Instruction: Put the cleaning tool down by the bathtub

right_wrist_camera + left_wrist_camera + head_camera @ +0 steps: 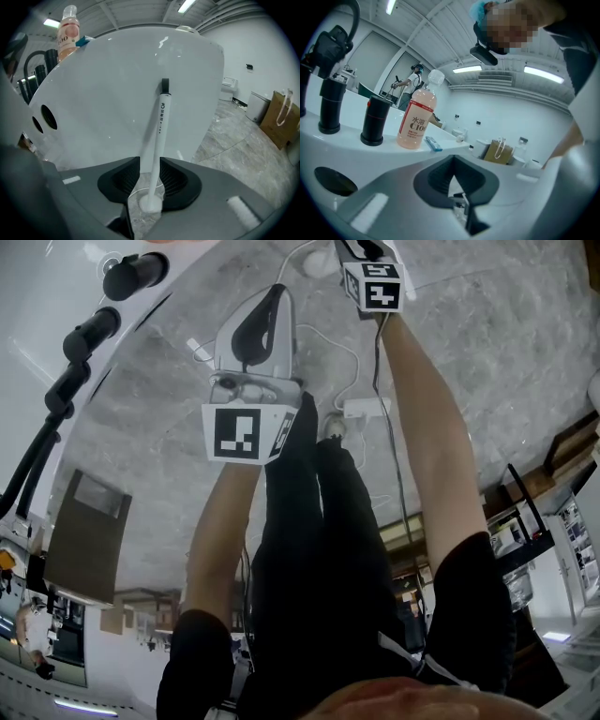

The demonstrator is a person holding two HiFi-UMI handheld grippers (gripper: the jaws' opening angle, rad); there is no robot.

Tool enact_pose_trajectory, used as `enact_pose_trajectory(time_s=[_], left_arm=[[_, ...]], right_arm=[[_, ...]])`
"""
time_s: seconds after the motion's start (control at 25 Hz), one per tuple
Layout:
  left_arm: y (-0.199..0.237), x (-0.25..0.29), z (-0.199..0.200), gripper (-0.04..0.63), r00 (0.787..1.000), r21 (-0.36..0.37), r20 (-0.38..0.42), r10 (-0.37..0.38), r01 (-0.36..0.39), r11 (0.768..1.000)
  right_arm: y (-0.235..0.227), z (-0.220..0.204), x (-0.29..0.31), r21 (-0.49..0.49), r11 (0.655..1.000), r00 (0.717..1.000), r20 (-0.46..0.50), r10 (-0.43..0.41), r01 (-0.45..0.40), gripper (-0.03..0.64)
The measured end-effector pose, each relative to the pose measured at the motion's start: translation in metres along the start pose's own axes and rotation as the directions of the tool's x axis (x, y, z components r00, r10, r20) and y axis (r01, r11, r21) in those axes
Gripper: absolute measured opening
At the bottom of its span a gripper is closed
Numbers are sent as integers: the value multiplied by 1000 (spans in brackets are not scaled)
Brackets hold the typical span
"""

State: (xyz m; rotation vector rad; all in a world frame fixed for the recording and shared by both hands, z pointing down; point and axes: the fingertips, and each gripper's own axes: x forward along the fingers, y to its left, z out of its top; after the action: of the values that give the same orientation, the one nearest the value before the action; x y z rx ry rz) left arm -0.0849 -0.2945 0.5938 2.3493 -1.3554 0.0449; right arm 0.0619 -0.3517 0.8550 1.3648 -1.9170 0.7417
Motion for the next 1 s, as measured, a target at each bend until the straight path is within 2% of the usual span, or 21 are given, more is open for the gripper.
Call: enact_pose_trajectory(time_s=[0.2, 0.32, 0.76, 1.0], left_arm=[[-16, -23, 13, 8, 1000, 9, 22, 5, -5, 1000], [-29, -40, 18, 8, 999, 1, 31, 14, -14, 1000], [-88, -100, 38, 8, 997, -11, 75, 27, -26, 1000], [-132, -137, 66, 8, 996, -2, 72, 43, -43, 999]], right_arm=[[4, 0, -34, 24, 999, 1000, -1, -21, 21, 33], [10, -3, -57, 38, 999, 1000, 1, -21, 21, 6], [33, 3, -153, 80, 997, 997, 79, 8, -15, 0], [43, 10, -251, 122, 992, 985, 174, 22, -44, 0]])
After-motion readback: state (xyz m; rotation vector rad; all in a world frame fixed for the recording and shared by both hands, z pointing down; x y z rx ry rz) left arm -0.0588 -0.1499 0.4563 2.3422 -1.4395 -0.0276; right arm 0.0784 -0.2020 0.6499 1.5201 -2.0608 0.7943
